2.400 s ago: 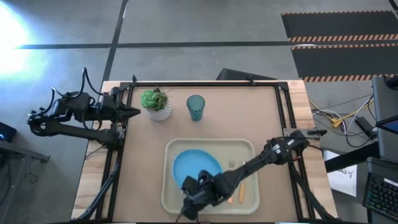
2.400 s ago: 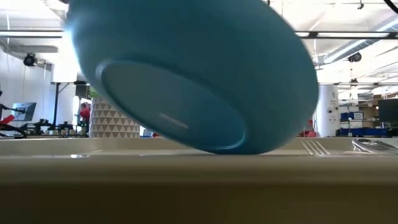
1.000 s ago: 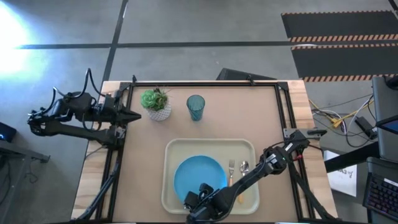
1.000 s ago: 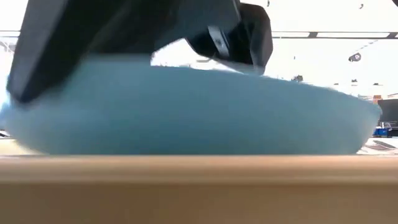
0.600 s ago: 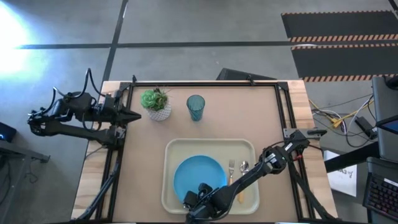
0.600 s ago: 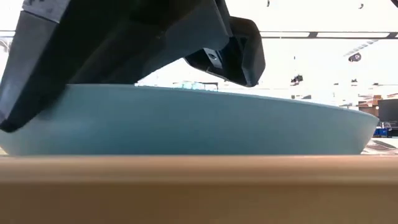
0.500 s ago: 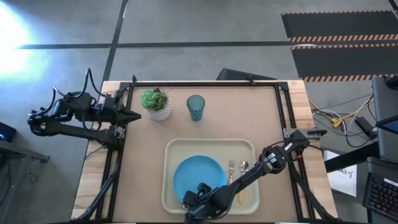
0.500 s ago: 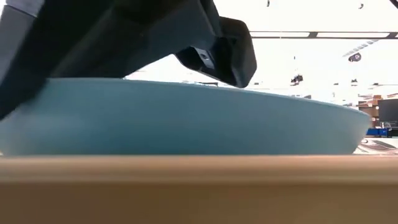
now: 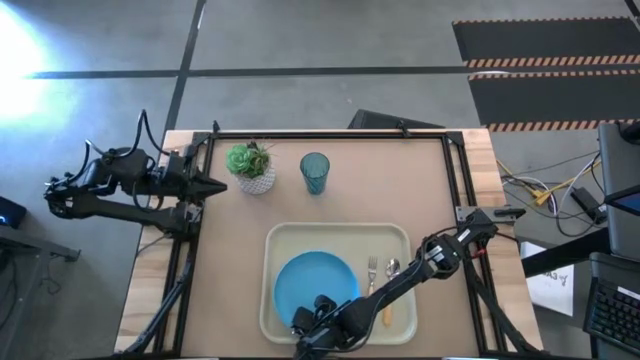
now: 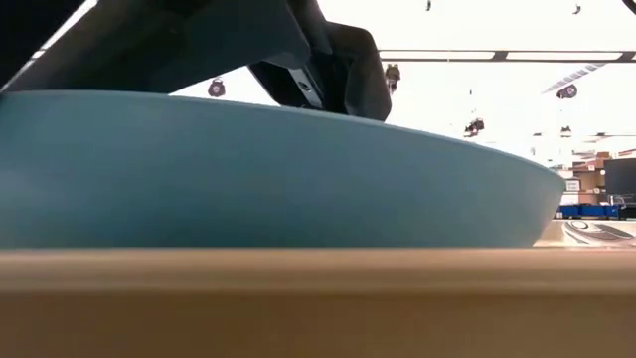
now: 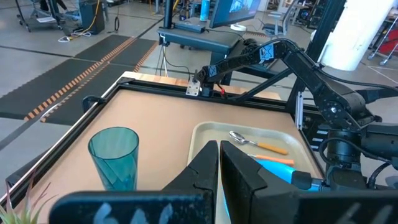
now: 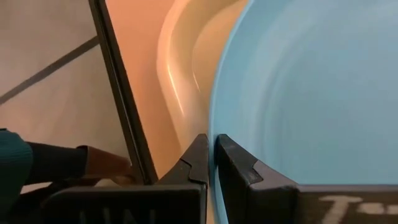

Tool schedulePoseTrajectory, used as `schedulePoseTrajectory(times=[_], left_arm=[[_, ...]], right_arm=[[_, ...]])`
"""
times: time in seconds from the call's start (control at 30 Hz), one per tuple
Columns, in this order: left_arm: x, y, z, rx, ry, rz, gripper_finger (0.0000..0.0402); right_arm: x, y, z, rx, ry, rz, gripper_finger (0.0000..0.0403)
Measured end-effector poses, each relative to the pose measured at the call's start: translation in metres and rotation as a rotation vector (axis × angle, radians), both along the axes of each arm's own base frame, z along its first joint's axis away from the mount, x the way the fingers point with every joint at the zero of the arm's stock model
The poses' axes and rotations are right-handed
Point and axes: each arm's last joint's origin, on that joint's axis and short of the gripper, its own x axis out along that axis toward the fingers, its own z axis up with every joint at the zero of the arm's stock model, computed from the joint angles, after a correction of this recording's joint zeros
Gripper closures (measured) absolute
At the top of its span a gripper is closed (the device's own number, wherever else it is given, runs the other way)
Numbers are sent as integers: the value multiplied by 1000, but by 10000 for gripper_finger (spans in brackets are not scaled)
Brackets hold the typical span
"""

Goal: Pick and place plate/cup/fork/spoon on tray
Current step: Put the blue plate on the gray tray to the left of the light pink fork, then put the blue cup on the gray tray to the top left of the blue plate

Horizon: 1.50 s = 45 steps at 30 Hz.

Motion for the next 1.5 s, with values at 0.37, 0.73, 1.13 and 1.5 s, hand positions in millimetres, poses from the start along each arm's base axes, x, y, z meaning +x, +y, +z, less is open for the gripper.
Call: schedulePoseTrajectory(times=[0.37, 0.73, 1.13, 1.5], left_arm=[[0, 0, 0, 0, 0, 0, 402], [0, 0, 0, 0, -1, 0, 402], [26, -1, -7, 23, 94, -3, 401], [82, -3, -29, 137, 313, -31, 313]], right_arm=[[0, 1, -1, 36, 5, -48, 361], [-5, 7, 0, 45, 4, -55, 324], [-25, -28, 94, -158, -126, -80, 309], [-116, -103, 222, -465, -170, -289, 290]])
